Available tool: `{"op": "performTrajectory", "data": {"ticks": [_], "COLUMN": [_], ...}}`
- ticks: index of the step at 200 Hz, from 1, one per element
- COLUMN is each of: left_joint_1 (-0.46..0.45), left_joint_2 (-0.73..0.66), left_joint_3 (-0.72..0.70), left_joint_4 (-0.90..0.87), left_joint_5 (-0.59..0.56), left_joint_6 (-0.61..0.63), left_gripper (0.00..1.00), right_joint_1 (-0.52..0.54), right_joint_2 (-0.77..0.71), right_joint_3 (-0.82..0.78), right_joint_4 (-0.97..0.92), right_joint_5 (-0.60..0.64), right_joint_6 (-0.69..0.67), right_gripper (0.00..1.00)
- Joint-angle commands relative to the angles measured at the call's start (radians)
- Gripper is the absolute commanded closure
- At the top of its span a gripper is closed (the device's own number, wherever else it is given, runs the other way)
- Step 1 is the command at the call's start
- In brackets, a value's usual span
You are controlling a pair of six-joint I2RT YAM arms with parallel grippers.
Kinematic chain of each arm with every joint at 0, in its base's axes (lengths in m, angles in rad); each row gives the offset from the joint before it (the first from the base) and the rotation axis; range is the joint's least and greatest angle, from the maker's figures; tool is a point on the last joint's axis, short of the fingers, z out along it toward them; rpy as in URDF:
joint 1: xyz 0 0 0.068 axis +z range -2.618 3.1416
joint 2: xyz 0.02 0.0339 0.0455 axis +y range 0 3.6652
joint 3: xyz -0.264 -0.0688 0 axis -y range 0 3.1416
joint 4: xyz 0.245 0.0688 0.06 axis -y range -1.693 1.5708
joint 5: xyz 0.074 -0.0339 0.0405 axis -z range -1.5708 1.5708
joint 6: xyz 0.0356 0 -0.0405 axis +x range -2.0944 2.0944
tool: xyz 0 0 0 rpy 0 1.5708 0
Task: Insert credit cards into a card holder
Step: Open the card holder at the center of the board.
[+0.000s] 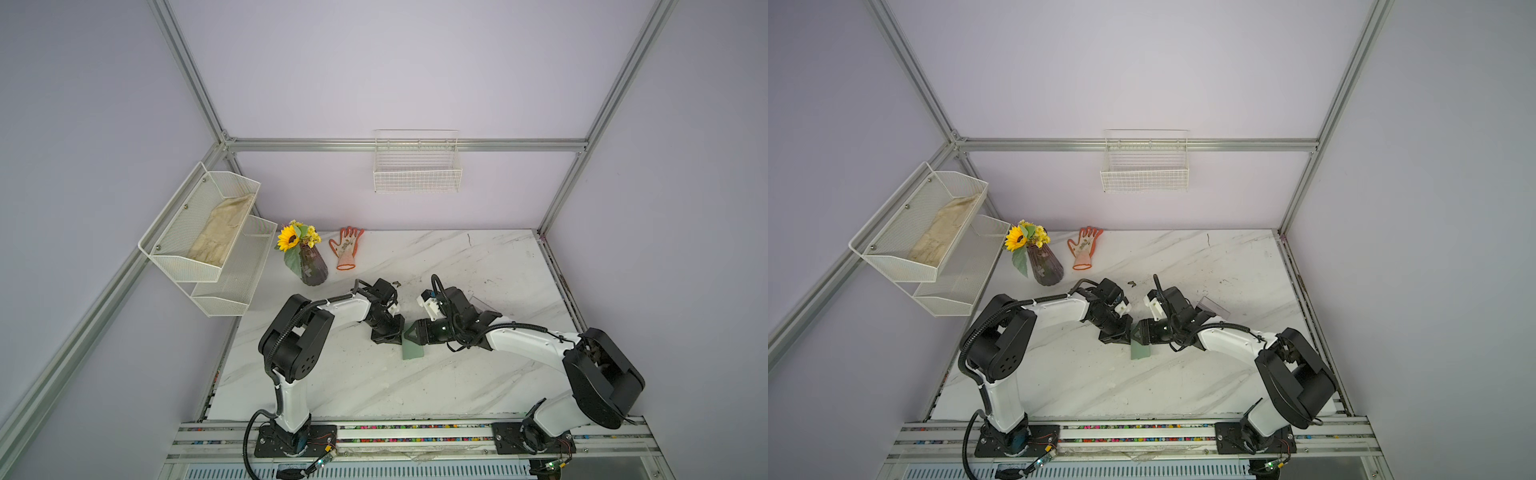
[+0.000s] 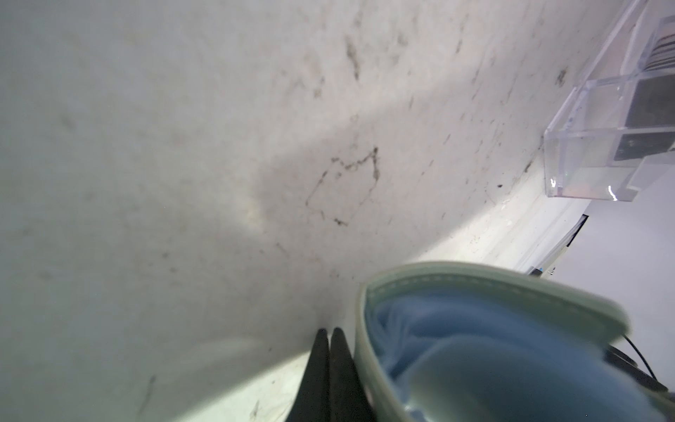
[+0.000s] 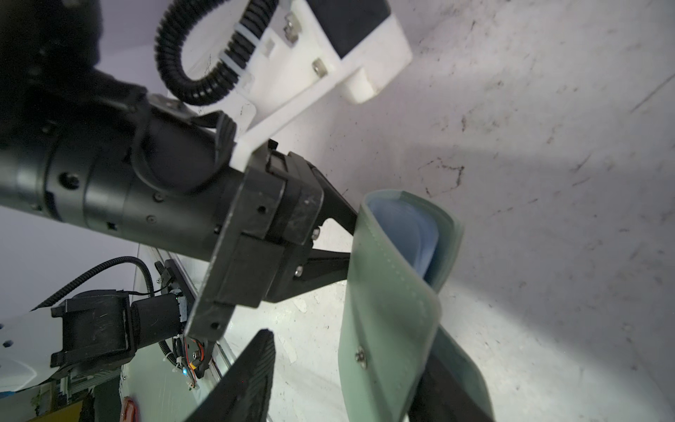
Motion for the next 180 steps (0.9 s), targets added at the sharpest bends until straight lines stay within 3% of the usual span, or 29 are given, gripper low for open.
{"op": "performTrajectory", "data": {"ticks": [1, 35, 60, 131, 180], "left_joint_1": [-0.011, -0.008, -0.006, 0.012, 0.098], "left_joint_2": [-0.051, -0.078, -0.066, -0.119, -0.243], "left_joint_3": [0.085, 0.108, 0.108, 0.093, 0.081], "left_joint_4": [-0.071, -0.116, -0.118, -0.153, -0.222], "left_joint_5": [-0.064, -0.093, -0.093, -0.118, -0.149], "left_joint_6": [0.044, 0.067, 0.068, 0.091, 0.123], "left_gripper": [1.0, 1.0, 1.0, 1.0, 1.0], "right_joint_1": [0.01, 0.011, 0.011, 0.027, 0.061], "right_joint_2": [-0.027, -0.028, -0.021, 0.042, 0.133], "right_joint_3": [0.003, 0.003, 0.003, 0.016, 0.054], "right_joint_4": [0.02, 0.021, 0.027, 0.064, 0.105], "right_joint_5": [-0.009, -0.004, -0.007, -0.035, -0.056], "right_joint_6": [0.01, 0.018, 0.023, 0.034, 0.04], "right_gripper": [0.43, 0.58, 0.6, 0.6, 0.52]}}
